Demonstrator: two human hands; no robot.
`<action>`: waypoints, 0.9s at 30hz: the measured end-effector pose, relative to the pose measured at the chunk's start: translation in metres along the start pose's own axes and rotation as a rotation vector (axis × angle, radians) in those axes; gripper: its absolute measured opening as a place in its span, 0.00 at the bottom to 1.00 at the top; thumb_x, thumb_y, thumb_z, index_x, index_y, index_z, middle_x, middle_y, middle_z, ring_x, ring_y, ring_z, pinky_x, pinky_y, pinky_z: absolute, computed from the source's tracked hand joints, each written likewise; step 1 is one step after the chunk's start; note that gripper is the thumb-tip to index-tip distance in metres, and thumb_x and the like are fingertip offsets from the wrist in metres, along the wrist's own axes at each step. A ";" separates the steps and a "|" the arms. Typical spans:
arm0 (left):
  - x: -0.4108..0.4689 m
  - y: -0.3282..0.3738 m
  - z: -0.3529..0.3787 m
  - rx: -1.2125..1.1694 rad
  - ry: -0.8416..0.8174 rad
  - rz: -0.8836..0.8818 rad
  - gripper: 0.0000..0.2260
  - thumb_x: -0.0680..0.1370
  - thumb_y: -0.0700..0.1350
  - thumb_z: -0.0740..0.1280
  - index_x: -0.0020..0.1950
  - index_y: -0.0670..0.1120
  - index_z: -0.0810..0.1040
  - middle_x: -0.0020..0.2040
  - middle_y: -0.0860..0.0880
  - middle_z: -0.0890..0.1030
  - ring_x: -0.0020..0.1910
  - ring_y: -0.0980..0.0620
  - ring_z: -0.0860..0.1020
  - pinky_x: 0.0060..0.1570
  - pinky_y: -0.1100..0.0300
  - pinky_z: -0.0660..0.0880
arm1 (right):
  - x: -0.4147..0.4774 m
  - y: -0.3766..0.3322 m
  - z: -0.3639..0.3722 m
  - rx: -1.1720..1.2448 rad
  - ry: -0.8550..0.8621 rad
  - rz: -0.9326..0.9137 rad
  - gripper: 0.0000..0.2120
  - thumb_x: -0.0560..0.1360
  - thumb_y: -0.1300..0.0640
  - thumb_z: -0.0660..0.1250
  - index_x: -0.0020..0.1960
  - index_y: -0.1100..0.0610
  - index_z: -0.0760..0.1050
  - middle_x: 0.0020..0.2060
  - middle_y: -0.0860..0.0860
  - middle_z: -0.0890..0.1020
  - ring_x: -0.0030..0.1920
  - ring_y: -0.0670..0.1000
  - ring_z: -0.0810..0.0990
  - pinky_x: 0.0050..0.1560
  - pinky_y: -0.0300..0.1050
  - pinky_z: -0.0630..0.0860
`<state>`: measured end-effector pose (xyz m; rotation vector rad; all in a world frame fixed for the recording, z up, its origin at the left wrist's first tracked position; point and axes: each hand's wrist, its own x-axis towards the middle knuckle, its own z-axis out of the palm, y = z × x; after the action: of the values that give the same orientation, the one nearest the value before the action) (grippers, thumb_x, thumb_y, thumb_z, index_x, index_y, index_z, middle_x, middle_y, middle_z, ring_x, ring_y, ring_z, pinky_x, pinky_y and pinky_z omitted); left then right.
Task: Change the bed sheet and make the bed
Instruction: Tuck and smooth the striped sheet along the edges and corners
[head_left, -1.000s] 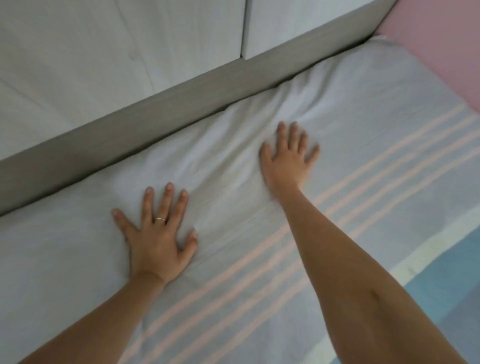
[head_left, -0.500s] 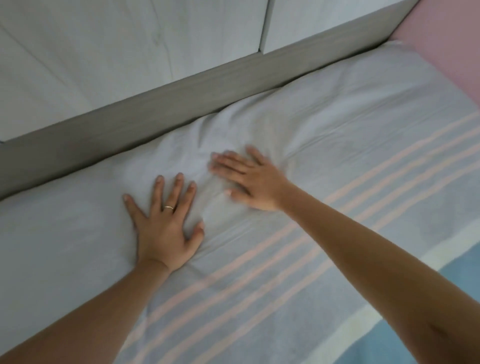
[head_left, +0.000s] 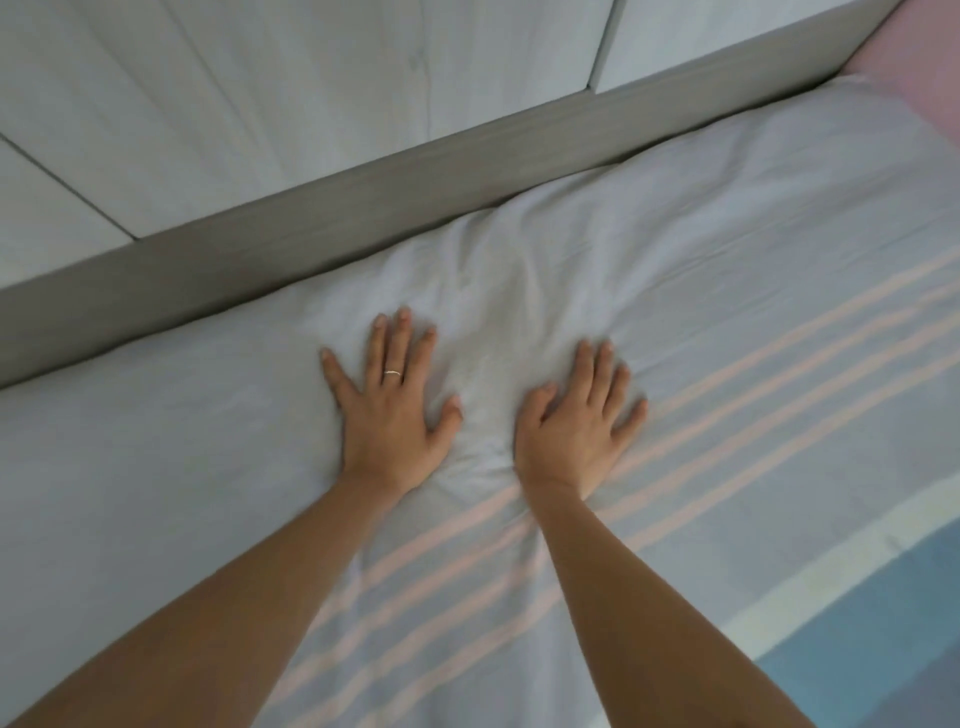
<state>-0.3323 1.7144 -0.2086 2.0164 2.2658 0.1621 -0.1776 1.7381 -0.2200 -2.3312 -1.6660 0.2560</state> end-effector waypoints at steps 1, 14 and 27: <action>0.002 -0.004 -0.002 -0.031 0.044 -0.068 0.33 0.71 0.59 0.55 0.74 0.46 0.64 0.76 0.41 0.58 0.75 0.42 0.56 0.68 0.34 0.50 | -0.001 0.001 0.001 -0.005 0.004 -0.020 0.32 0.71 0.47 0.51 0.74 0.53 0.63 0.75 0.50 0.63 0.75 0.54 0.60 0.74 0.56 0.44; 0.071 -0.107 -0.042 0.182 -0.002 -0.083 0.30 0.74 0.70 0.53 0.38 0.42 0.73 0.39 0.41 0.80 0.42 0.41 0.80 0.38 0.55 0.70 | 0.000 -0.001 0.007 -0.027 0.057 -0.051 0.35 0.69 0.46 0.45 0.75 0.53 0.62 0.75 0.50 0.62 0.75 0.53 0.58 0.73 0.55 0.44; 0.039 -0.138 -0.059 0.029 0.013 -0.045 0.29 0.78 0.62 0.45 0.55 0.42 0.75 0.53 0.39 0.79 0.52 0.39 0.77 0.50 0.49 0.70 | 0.002 0.003 0.008 -0.031 0.052 -0.066 0.34 0.70 0.46 0.46 0.74 0.54 0.62 0.75 0.50 0.62 0.75 0.54 0.58 0.73 0.56 0.45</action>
<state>-0.4807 1.7371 -0.1707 1.9814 2.3326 0.1396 -0.1771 1.7398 -0.2286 -2.2796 -1.7296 0.1561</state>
